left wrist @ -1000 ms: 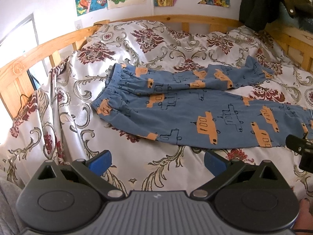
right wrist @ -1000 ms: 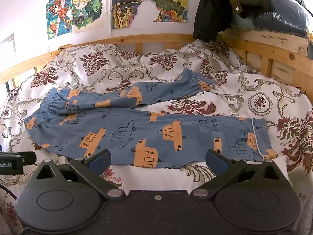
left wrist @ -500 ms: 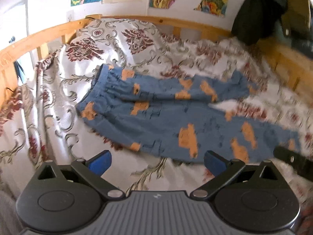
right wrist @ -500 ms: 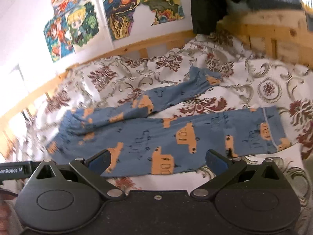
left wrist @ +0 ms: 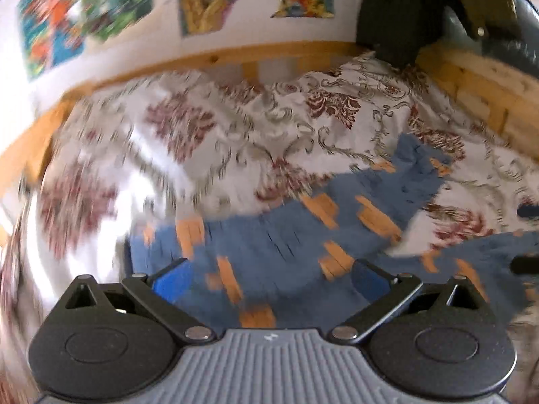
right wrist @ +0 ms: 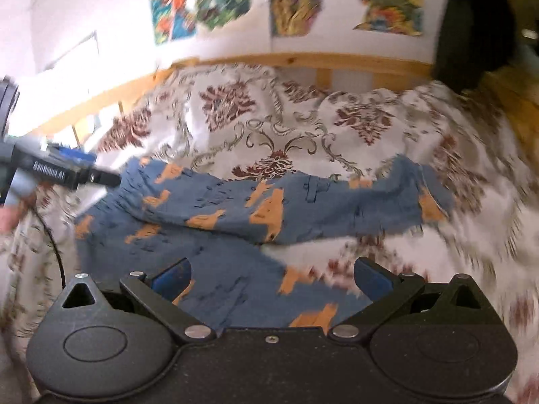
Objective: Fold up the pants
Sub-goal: 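Move both tools to the pants legs and open the grippers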
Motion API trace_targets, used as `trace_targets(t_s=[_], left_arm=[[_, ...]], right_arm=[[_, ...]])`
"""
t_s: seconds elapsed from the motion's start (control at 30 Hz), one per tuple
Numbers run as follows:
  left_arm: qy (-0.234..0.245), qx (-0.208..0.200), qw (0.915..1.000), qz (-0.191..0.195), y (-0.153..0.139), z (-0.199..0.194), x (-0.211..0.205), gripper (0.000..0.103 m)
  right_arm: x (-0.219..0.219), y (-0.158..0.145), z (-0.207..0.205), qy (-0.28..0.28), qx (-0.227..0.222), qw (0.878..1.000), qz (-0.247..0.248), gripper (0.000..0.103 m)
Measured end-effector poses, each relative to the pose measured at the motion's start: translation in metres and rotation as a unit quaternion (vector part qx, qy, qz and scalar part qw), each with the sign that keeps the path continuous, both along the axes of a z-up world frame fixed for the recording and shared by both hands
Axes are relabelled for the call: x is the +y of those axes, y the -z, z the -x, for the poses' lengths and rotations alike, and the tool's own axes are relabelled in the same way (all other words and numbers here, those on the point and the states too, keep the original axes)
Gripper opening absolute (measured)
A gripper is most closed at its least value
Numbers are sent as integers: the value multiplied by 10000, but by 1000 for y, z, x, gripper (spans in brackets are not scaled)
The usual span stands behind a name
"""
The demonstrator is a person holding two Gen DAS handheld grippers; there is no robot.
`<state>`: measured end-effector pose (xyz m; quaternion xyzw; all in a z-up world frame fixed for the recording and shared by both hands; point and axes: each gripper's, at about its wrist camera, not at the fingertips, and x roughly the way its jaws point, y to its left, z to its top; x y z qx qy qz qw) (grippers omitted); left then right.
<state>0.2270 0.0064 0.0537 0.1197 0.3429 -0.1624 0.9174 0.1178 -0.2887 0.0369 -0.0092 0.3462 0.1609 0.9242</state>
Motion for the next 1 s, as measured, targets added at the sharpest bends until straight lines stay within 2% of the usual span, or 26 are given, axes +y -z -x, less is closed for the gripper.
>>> trace_targets(t_s=[0.17, 0.23, 0.3, 0.37, 0.43, 0.53, 0.57, 0.63, 0.73, 0.77, 0.83, 0.87, 0.93, 1.0], left_arm=[[692, 196, 9974, 35, 25, -101, -10, 103], [988, 400, 9943, 58, 40, -139, -13, 103], [1373, 731, 9878, -75, 59, -175, -17, 103], [1783, 1128, 9771, -286, 77, -205, -22, 103], [2214, 1620, 9609, -383, 91, -226, -24, 101], [2581, 2090, 9416, -548, 106, -236, -24, 95], [2675, 2254, 9346, -644, 111, -240, -25, 93], [2798, 2510, 9227, -854, 121, -244, -27, 86], [3095, 2642, 9064, -1132, 129, -246, -27, 84], [3151, 2701, 9023, -1169, 130, -247, -27, 84], [3167, 2799, 8980, -1223, 131, -251, -28, 77], [3161, 2826, 8968, -1267, 131, -253, -28, 75], [3143, 2878, 8943, -1366, 130, -258, -27, 61], [3148, 2953, 8910, -1409, 128, -265, -25, 53]], right_arm=[[-12, 21, -111, -356, 195, 9992, -44, 102], [-15, 30, -159, -546, 333, 9978, -192, 102], [-15, 39, -204, -801, 557, 9946, -360, 102], [-11, 49, -250, -1159, 987, 9873, -461, 102], [-4, 61, -288, -1558, 1369, 9768, -531, 102], [8, 77, -331, -1983, 1728, 9640, -392, 102], [12, 82, -343, -2068, 1837, 9604, -329, 101], [18, 90, -359, -2261, 2117, 9501, -383, 91], [25, 97, -371, -2645, 2454, 9317, -414, 74], [27, 98, -373, -2742, 2507, 9277, -356, 72], [30, 101, -377, -2918, 2668, 9181, -286, 58], [30, 101, -378, -2971, 2715, 9151, -263, 55], [30, 98, -382, -3067, 2821, 9086, -289, 48], [28, 94, -385, -3165, 2919, 9021, -305, 45]])
